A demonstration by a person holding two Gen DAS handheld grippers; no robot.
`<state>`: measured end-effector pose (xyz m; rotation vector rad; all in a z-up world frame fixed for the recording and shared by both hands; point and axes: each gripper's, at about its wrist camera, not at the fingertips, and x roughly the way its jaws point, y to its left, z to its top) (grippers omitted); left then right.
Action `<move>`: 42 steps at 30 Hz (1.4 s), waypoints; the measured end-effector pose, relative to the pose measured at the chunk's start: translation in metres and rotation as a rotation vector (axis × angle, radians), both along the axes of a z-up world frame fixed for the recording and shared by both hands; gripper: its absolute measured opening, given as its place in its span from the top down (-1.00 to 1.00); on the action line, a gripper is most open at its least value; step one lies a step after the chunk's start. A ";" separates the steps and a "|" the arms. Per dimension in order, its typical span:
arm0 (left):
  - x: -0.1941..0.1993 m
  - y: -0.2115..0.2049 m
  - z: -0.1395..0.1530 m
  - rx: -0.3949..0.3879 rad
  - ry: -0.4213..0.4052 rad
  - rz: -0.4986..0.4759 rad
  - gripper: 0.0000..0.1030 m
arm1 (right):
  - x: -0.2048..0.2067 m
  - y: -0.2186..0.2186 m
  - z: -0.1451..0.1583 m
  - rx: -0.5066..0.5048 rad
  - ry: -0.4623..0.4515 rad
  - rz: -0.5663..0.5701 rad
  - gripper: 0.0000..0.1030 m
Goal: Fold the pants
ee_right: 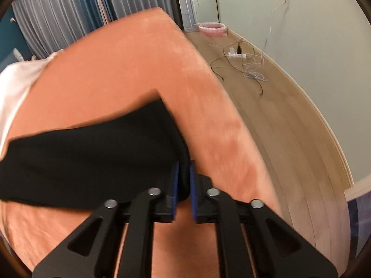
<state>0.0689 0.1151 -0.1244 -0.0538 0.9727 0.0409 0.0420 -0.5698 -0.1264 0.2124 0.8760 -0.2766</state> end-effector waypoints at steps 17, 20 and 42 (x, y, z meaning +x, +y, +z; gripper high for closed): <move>0.002 0.064 0.016 -0.041 -0.057 0.093 -0.62 | -0.006 0.059 0.061 -0.104 -0.106 -0.004 0.70; 0.017 0.053 0.011 0.019 -0.051 0.059 -0.66 | 0.031 0.045 0.055 -0.123 -0.015 -0.002 0.57; 0.031 0.044 -0.022 0.061 -0.014 0.099 -0.79 | 0.023 0.132 0.025 -0.192 -0.005 0.217 0.83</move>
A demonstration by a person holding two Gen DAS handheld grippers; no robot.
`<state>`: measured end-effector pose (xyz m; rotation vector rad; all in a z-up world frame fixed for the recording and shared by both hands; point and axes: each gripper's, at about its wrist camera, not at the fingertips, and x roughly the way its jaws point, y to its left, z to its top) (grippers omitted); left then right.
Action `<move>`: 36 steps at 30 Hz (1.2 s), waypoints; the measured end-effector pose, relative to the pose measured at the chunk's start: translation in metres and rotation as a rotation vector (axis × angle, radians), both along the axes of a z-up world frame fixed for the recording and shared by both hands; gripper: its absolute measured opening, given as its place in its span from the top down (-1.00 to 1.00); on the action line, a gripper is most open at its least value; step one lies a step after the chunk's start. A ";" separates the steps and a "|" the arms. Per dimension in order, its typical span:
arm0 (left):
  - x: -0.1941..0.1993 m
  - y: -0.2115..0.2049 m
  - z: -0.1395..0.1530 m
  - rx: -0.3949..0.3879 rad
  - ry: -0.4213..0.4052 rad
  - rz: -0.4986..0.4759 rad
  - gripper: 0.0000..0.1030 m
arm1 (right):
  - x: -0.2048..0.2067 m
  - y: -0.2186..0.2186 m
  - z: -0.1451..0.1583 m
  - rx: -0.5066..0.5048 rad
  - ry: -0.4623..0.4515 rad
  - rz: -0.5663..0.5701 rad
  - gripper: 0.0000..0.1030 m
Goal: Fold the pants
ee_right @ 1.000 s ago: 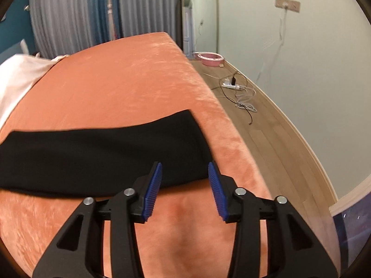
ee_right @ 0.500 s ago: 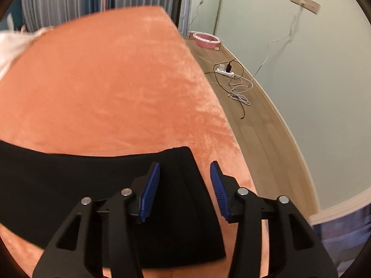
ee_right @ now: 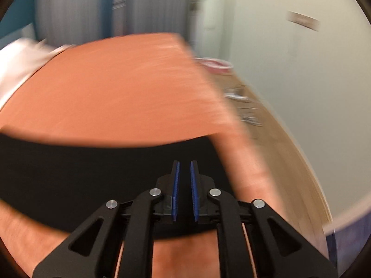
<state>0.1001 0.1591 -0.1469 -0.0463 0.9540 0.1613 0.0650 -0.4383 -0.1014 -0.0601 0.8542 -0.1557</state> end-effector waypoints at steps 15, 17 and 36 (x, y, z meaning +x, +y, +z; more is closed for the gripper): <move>-0.007 0.028 0.009 0.036 0.011 0.022 -0.79 | -0.016 0.085 -0.037 -0.066 0.076 -0.043 0.74; -0.003 0.040 0.006 0.087 0.028 0.040 -0.79 | -0.026 0.116 -0.020 0.022 0.011 0.033 0.74; -0.147 0.131 0.031 -0.026 -0.110 0.063 -0.79 | -0.029 0.628 -0.035 -0.156 0.032 1.081 -0.03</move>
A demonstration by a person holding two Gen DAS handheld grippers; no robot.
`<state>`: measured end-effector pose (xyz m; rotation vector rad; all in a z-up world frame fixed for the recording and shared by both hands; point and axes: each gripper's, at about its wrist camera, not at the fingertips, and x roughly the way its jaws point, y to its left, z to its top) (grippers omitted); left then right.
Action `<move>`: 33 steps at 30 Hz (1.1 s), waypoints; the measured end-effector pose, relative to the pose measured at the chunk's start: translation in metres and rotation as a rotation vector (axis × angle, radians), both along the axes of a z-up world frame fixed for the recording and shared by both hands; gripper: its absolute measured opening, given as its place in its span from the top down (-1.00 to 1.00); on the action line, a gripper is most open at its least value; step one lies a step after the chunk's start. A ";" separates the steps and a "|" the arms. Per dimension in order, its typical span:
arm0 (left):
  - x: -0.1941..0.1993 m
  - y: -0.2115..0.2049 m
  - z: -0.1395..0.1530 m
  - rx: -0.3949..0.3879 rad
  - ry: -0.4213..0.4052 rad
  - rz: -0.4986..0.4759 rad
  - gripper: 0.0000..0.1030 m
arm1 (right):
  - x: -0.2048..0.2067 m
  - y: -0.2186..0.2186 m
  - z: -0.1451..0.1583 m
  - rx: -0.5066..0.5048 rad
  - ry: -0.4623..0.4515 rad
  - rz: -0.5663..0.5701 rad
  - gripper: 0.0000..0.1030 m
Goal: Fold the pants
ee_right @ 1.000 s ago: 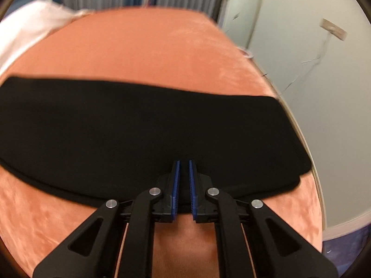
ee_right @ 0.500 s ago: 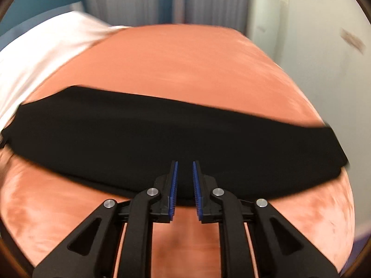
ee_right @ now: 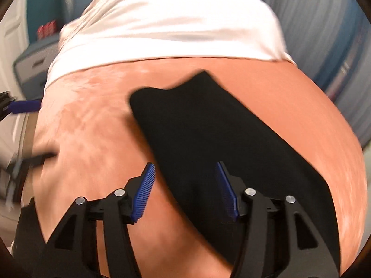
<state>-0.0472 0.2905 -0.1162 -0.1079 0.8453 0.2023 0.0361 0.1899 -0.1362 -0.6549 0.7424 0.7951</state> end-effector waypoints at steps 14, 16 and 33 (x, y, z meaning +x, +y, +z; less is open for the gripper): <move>-0.008 -0.012 -0.015 -0.067 -0.037 -0.082 -0.79 | 0.080 0.034 -0.013 0.084 0.185 -0.165 0.35; -0.008 -0.010 -0.012 -0.060 -0.045 -0.079 -0.79 | 0.057 0.040 -0.012 0.074 0.082 -0.096 -0.05; 0.012 -0.035 0.013 -0.036 -0.053 -0.126 -0.79 | 0.046 -0.234 0.036 0.359 0.049 -0.601 0.76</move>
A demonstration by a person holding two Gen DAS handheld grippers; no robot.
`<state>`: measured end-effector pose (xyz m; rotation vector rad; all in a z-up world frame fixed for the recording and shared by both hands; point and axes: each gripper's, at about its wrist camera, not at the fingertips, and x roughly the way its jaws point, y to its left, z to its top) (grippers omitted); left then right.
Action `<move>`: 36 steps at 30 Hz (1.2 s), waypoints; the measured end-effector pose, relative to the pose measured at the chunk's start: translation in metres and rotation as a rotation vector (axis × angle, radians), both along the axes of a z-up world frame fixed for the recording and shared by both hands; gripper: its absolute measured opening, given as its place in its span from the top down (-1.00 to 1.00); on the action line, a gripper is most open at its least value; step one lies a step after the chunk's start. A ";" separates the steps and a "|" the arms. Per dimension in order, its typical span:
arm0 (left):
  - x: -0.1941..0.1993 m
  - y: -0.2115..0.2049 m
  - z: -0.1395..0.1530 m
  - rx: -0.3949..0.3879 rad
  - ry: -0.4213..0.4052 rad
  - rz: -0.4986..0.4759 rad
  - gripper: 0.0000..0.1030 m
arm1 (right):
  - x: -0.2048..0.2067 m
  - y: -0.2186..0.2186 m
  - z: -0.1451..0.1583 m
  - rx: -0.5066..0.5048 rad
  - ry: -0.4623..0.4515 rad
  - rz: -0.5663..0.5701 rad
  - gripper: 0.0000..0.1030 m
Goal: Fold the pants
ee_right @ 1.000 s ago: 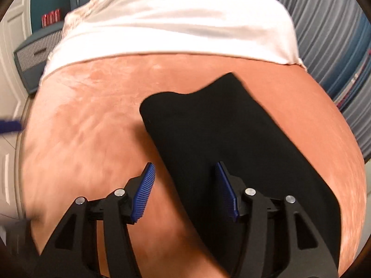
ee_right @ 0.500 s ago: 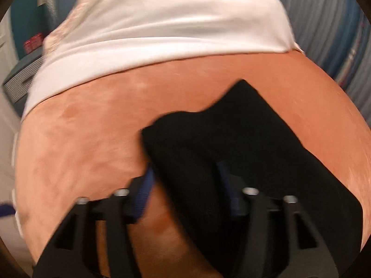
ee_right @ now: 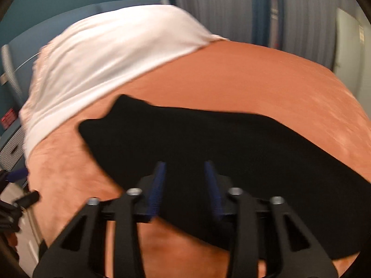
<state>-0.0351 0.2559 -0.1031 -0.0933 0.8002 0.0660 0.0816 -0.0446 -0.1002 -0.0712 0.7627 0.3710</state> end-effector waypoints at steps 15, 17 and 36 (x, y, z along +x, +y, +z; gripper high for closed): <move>0.152 -0.116 0.004 0.057 0.072 -0.065 -0.79 | 0.115 -0.037 -0.039 -0.023 0.211 -0.017 0.81; 0.173 -0.117 -0.019 0.074 0.136 -0.040 -0.79 | 0.134 -0.016 -0.052 -0.047 0.233 0.019 0.81; 0.173 -0.120 -0.039 0.172 0.173 0.018 -0.89 | 0.163 -0.024 0.003 0.045 0.042 -0.027 0.85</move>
